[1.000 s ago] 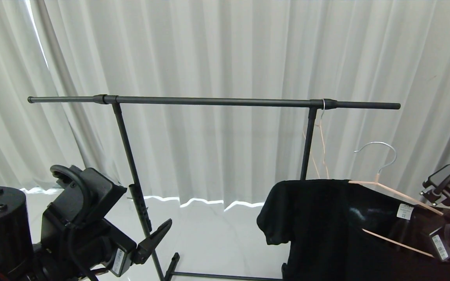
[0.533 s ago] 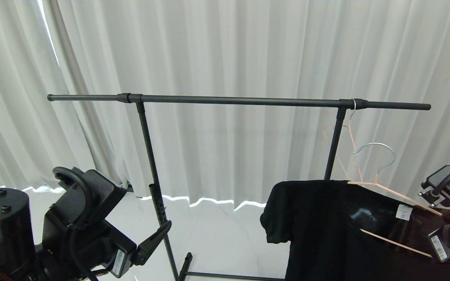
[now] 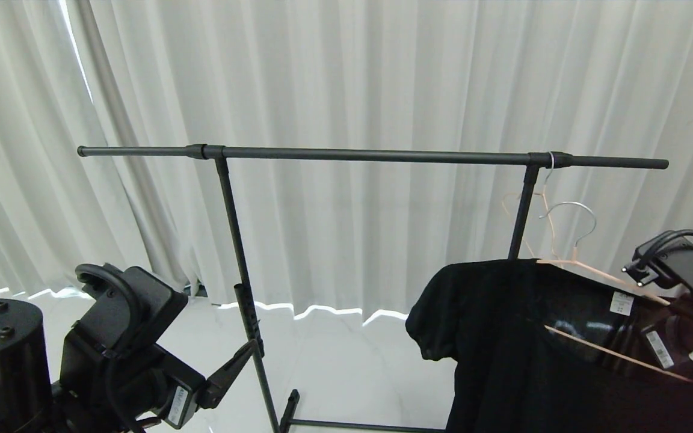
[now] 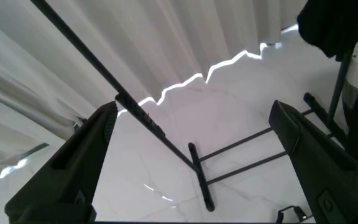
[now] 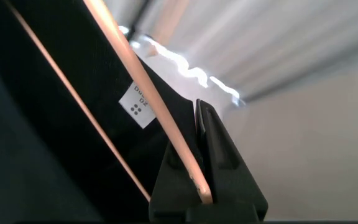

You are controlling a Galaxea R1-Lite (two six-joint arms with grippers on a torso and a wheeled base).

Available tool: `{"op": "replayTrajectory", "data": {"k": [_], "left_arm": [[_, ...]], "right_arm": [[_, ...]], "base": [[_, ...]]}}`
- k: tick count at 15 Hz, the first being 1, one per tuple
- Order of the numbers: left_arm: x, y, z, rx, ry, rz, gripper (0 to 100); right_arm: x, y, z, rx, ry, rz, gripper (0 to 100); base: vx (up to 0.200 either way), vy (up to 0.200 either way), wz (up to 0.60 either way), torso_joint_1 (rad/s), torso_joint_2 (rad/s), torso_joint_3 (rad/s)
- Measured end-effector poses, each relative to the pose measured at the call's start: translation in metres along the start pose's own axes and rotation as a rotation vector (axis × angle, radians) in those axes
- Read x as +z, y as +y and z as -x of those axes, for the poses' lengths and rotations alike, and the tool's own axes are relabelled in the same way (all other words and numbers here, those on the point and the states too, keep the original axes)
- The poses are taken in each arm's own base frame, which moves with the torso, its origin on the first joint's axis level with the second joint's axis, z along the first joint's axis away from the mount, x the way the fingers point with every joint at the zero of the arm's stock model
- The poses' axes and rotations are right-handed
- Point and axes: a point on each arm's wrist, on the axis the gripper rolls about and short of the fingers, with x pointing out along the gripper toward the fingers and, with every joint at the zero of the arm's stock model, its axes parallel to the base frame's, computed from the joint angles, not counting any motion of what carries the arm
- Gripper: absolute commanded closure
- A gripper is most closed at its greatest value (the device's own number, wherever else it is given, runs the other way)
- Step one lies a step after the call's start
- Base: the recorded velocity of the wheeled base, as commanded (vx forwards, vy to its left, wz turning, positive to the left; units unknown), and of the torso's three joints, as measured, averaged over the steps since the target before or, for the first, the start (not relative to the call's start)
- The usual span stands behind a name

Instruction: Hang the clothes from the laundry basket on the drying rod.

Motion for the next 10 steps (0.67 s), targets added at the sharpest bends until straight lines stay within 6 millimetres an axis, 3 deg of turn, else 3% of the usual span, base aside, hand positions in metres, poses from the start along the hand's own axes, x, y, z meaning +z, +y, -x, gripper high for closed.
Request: {"op": "replayTrajectory", "data": {"k": [5,10], "left_arm": [[0.0,-0.002,0.001,0.009,0.002,-0.007,0],[0.0,-0.005,0.002,-0.006,-0.003,-0.011,0]], "right_arm": [[0.059,0.0,-0.047,-0.262,0.031,-0.14,100],[0.083,0.004,-0.068,-0.273,0.051,-0.149,100]], "base": [[0.0,0.0,0.0,0.0,0.0,0.0],[0.0,0.0,0.0,0.0,0.0,0.0]]}}
